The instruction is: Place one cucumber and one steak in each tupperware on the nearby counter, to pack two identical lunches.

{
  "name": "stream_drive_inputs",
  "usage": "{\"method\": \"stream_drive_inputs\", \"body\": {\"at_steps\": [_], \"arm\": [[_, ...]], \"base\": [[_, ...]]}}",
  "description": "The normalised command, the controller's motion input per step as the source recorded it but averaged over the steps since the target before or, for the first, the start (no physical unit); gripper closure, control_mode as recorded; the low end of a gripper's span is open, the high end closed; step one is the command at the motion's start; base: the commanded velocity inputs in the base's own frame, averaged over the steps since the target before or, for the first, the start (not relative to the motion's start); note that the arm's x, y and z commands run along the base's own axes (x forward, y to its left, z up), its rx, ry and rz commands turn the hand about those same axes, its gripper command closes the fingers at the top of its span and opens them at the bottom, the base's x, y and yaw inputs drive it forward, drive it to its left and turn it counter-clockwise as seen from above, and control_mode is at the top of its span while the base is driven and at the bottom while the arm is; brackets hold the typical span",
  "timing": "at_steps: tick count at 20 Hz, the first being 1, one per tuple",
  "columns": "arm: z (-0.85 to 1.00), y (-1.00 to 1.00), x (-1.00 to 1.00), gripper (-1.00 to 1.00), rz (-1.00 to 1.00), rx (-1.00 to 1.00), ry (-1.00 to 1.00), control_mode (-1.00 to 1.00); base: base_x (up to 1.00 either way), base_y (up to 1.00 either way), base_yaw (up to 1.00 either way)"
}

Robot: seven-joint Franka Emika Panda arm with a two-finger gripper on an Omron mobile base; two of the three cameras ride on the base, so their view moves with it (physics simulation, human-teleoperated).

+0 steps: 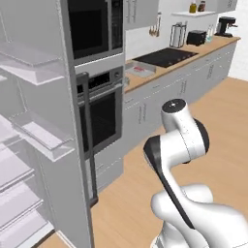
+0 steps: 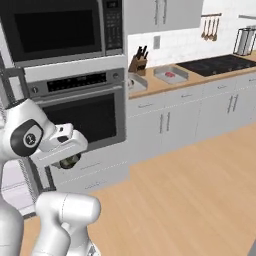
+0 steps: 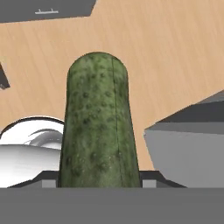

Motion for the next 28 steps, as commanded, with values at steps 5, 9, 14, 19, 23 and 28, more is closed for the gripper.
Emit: {"method": "stream_drive_inputs", "body": {"at_steps": [5, 9, 14, 19, 23, 28], "arm": [[0.0, 0.0, 0.0, 1.0, 0.0, 0.0, 0.0, 1.0], [0.0, 0.0, 0.0, 1.0, 0.0, 0.0, 0.0, 1.0], [0.0, 0.0, 0.0, 1.0, 0.0, 0.0, 0.0, 1.0], [0.0, 0.0, 0.0, 1.0, 0.0, 0.0, 0.0, 1.0], [0.0, 0.0, 0.0, 1.0, 0.0, 0.0, 0.0, 1.0], [0.0, 0.0, 0.0, 1.0, 0.0, 0.0, 0.0, 1.0]], "base": [[1.0, -0.89, -0.12], [1.0, -0.35, 0.07], [1.0, 0.0, 0.1], [1.0, 0.0, 0.09], [1.0, -0.39, 0.1], [1.0, -0.85, 0.0]]}}
